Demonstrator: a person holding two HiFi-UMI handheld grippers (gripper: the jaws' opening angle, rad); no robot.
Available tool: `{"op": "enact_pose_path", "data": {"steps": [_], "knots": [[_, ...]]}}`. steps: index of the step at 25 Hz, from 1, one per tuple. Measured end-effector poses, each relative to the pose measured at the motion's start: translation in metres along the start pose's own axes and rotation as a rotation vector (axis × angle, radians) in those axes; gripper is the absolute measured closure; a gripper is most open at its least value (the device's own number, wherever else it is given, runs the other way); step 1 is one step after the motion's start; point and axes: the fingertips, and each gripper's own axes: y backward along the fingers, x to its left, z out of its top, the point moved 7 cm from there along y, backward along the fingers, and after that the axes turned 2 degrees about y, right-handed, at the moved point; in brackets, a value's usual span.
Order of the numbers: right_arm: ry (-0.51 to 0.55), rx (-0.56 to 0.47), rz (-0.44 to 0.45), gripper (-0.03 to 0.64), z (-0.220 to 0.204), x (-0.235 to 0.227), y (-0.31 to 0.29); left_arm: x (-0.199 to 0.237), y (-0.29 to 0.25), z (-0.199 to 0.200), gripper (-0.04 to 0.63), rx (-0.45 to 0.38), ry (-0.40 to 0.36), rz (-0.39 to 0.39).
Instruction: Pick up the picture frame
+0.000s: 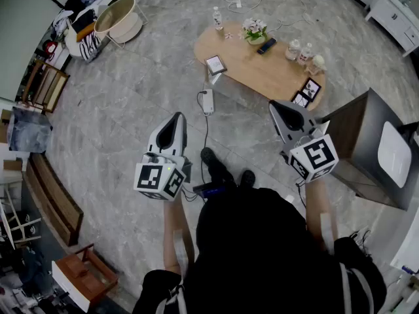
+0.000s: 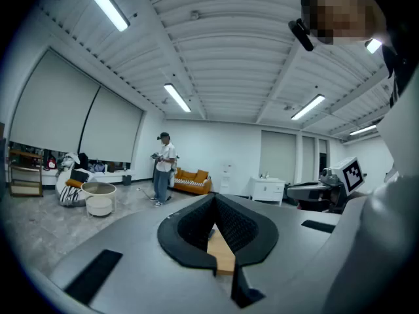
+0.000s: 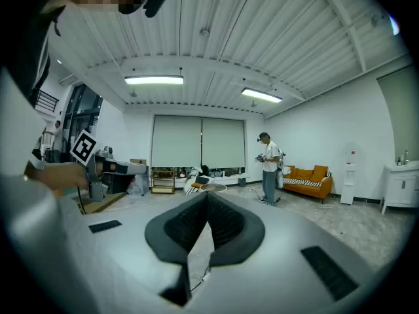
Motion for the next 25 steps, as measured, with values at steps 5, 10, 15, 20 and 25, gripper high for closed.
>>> {"op": "enact_pose_path", "data": {"steps": [5, 10, 15, 20, 25], "knots": [[-0.016, -0.008, 0.006, 0.604, 0.000, 0.005, 0.001, -0.006, -0.003, -0.005, 0.583, 0.016, 0.011, -0.011], [-0.038, -0.012, 0.006, 0.604, -0.001, 0.007, 0.010, -0.016, 0.000, -0.007, 0.583, 0.026, 0.002, -0.017], [-0.027, 0.012, -0.011, 0.604, -0.011, 0.006, 0.009, -0.020, -0.002, -0.012, 0.583, 0.028, -0.016, -0.013], [-0.027, 0.045, -0.007, 0.604, -0.020, 0.004, -0.002, -0.010, -0.009, -0.018, 0.583, 0.055, -0.021, -0.015], [-0.056, 0.056, -0.014, 0.603, -0.028, 0.001, -0.020, 0.009, -0.024, -0.024, 0.583, 0.081, -0.021, -0.031]]}}
